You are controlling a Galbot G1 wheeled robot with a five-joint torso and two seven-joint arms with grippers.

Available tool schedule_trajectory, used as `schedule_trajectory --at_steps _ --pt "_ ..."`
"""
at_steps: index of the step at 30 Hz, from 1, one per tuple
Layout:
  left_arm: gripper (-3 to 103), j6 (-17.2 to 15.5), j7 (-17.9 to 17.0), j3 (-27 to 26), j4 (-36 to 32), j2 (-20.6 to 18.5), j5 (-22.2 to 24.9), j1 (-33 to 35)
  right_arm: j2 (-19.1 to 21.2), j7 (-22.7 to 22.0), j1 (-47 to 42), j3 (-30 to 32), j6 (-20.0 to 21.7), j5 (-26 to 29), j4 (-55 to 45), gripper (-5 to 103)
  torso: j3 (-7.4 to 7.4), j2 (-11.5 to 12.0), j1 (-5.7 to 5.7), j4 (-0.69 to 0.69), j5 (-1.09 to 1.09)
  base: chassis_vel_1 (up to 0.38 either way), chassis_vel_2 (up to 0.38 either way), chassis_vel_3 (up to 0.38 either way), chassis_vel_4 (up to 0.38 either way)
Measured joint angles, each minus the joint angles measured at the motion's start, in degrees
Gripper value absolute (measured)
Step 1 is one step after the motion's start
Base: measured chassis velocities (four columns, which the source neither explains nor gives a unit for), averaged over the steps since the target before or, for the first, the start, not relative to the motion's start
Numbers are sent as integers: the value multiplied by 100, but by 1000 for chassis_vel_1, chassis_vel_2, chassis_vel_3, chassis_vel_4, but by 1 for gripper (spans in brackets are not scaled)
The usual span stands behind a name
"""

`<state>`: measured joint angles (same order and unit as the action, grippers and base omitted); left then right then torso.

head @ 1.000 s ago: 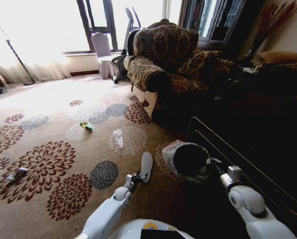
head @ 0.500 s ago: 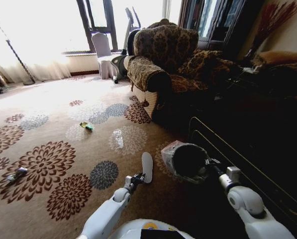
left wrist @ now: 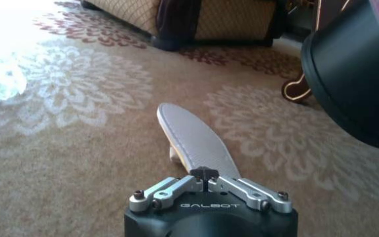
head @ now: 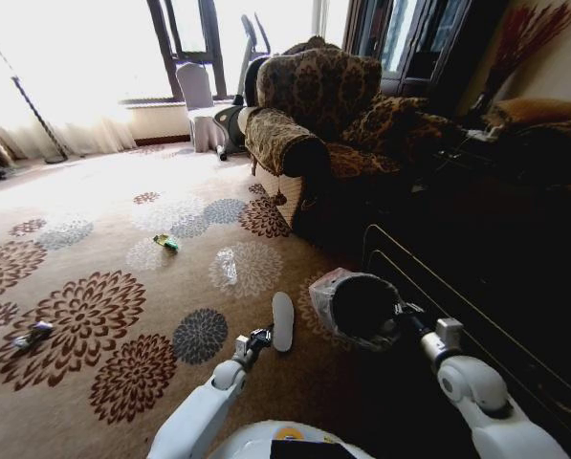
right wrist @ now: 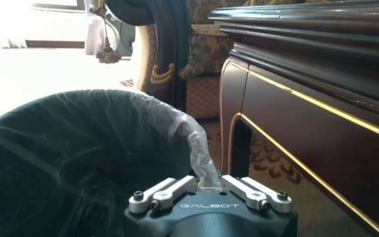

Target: Pick up the trash from the ground and place it into the trash bin.

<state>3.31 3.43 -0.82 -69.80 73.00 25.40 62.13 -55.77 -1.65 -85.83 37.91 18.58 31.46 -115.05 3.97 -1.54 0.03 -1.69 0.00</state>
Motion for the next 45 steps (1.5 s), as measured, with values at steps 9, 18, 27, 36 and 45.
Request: schedule_trajectory --at_steps 9,18,27,36,45 --pt "24 -151 -387 128 210 222 -56 -62 28 40 -9 9 1 -1 40 1 0 0 0 0 0 0 0 0 0" --pt "56 -128 -488 328 889 502 -40 -594 50 147 11 -47 -6 -20 124 1 0 0 0 1 0 0 0 0 0" --pt "89 -50 -396 468 1458 756 10 -888 93 198 16 -20 -35 -12 166 1 0 0 0 0 0 0 0 0 0" --pt "102 13 -191 529 1779 949 47 -1066 52 217 15 -20 -92 -26 205 1 0 0 0 0 0 0 0 0 0" --pt "82 150 -111 558 1947 1043 76 -1115 52 221 23 -38 -130 -39 235 1 0 0 0 0 0 0 0 0 0"
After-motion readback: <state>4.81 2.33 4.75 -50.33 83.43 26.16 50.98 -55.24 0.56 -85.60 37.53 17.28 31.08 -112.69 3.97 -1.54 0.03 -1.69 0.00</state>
